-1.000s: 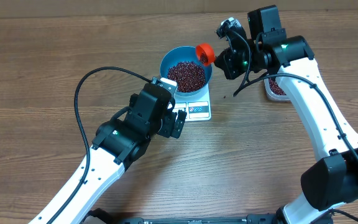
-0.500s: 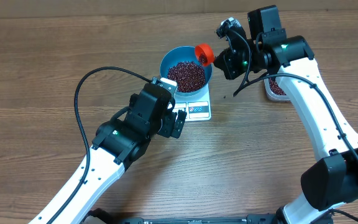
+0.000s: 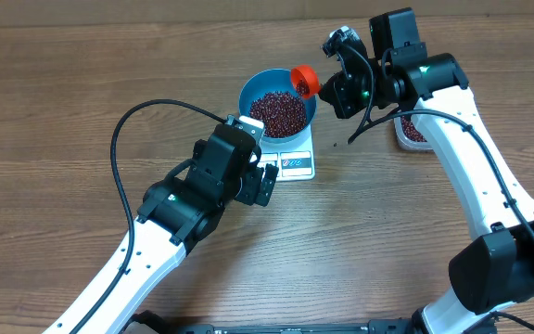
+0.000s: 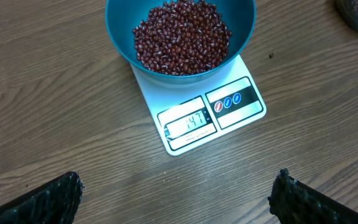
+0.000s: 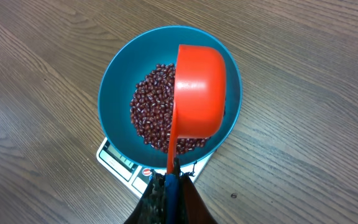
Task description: Scoop item into bowl and weigh 150g on scale
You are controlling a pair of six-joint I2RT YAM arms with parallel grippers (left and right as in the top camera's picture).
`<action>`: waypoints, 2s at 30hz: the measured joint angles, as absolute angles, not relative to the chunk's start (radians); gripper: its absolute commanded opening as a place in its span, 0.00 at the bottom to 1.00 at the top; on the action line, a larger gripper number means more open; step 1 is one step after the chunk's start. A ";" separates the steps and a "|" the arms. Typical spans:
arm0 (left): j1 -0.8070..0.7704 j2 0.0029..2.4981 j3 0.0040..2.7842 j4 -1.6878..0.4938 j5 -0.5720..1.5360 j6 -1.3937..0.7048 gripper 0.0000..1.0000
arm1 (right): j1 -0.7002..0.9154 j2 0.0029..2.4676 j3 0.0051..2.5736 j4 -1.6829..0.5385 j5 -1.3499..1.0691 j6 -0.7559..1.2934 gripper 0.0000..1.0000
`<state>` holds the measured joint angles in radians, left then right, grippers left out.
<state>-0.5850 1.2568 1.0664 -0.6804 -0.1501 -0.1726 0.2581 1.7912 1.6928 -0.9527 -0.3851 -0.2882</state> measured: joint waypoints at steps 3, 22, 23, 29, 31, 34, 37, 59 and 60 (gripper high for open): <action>-0.585 1.257 1.066 -0.680 -0.150 -0.173 1.00 | 0.258 1.791 1.693 -0.953 -0.385 -0.289 0.04; -0.585 1.257 1.066 -0.680 -0.150 -0.173 1.00 | 0.270 1.791 1.693 -0.954 -0.382 -0.266 0.04; -0.585 1.257 1.066 -0.680 -0.150 -0.173 1.00 | 0.270 1.791 1.693 -0.949 -0.379 -0.264 0.04; -0.585 1.257 1.066 -0.681 -0.150 -0.173 1.00 | 0.270 1.791 1.693 -0.944 -0.381 -0.262 0.04; -0.585 1.257 1.066 -0.680 -0.150 -0.173 1.00 | 0.270 1.791 1.693 -0.944 -0.377 -0.262 0.04; -0.585 1.257 1.066 -0.680 -0.150 -0.173 0.99 | 0.270 1.791 1.693 -0.950 -0.366 -0.263 0.04; -0.585 1.257 1.066 -0.680 -0.150 -0.173 1.00 | 0.270 1.791 1.693 -0.951 -0.352 -0.262 0.04; -0.585 1.257 1.066 -0.680 -0.150 -0.173 1.00 | 0.270 1.791 1.693 -0.949 -0.336 -0.262 0.04; -0.585 1.257 1.066 -0.680 -0.150 -0.173 1.00 | 0.270 1.791 1.693 -0.947 -0.338 -0.263 0.04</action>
